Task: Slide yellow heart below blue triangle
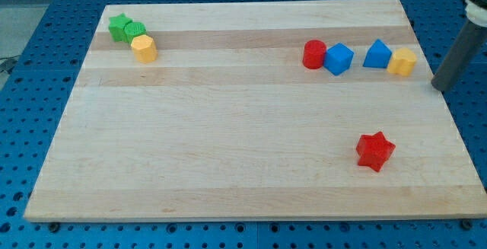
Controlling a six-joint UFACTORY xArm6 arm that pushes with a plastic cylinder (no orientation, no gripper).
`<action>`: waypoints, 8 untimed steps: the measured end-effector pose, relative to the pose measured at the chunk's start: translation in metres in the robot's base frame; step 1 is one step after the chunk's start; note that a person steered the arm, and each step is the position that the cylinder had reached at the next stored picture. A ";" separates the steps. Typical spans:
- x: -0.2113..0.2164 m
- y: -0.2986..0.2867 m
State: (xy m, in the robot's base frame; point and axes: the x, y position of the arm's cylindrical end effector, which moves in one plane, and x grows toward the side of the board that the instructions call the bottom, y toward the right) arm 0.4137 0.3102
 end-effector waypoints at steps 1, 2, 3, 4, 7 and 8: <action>-0.051 0.011; -0.059 0.008; -0.070 -0.014; -0.067 -0.032; 0.034 -0.050; 0.041 -0.056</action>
State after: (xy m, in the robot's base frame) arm 0.4543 0.2544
